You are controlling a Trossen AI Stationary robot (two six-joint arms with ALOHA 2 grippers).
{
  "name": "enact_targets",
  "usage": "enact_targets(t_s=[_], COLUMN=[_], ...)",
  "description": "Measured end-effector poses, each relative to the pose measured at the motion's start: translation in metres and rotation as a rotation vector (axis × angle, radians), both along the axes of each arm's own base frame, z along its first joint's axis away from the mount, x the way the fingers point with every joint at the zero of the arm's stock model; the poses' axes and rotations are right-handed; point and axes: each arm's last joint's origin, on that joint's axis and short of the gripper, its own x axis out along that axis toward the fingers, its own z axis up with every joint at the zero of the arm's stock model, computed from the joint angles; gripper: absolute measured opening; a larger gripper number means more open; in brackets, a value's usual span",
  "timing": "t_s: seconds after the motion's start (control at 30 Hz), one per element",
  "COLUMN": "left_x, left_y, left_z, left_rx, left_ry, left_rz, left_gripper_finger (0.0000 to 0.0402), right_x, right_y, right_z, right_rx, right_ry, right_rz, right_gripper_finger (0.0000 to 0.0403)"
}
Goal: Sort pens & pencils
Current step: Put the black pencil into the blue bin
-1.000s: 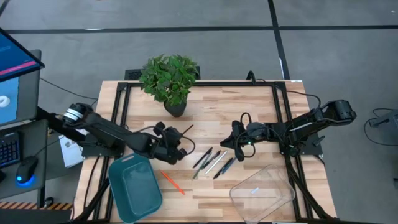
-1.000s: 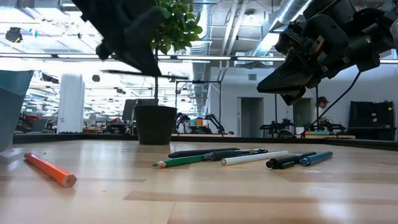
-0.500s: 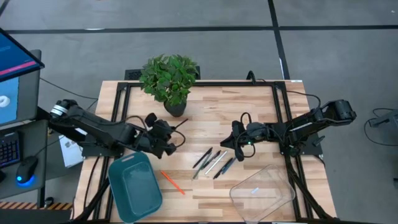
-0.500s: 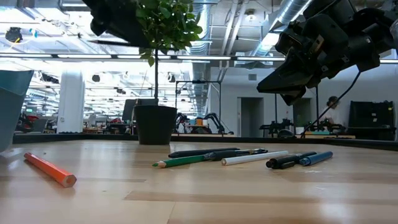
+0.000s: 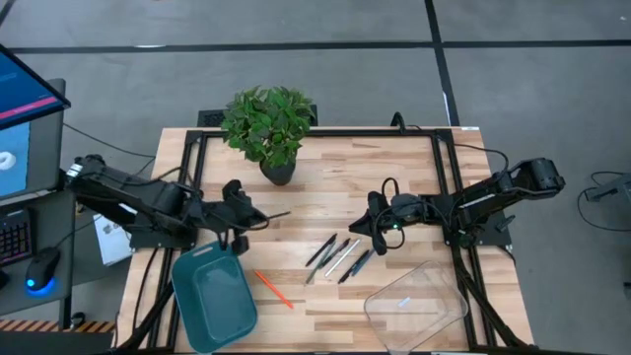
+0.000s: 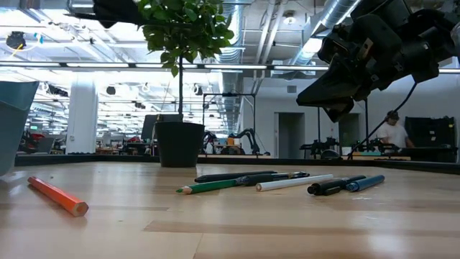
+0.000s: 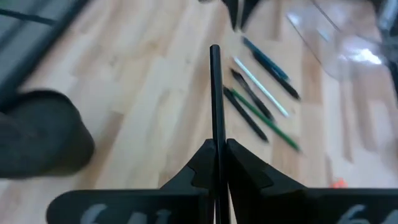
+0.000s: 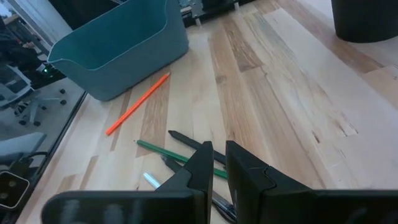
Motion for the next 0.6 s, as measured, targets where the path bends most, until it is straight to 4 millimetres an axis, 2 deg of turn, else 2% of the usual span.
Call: enact_targets(t_s=[0.27, 0.47, 0.6], left_x=[-0.026, -0.036, -0.044], left_y=[-0.001, -0.015, -0.023], left_z=[0.003, 0.002, -0.001], left_rx=[-0.092, -0.173, -0.192], left_ry=[0.094, 0.165, 0.224], left_rz=[-0.144, -0.353, -0.413], left_gripper_finger=[0.0013, 0.0013, 0.0013], right_x=[0.000, 0.002, 0.003], right_y=[0.000, 0.000, 0.000], right_z=[0.001, 0.005, 0.008], right_rx=[0.002, 0.006, 0.008], right_ry=[-0.009, -0.060, -0.085], right_rz=[-0.001, -0.002, -0.002], right_gripper_finger=[0.0066, 0.0066, 0.0066])
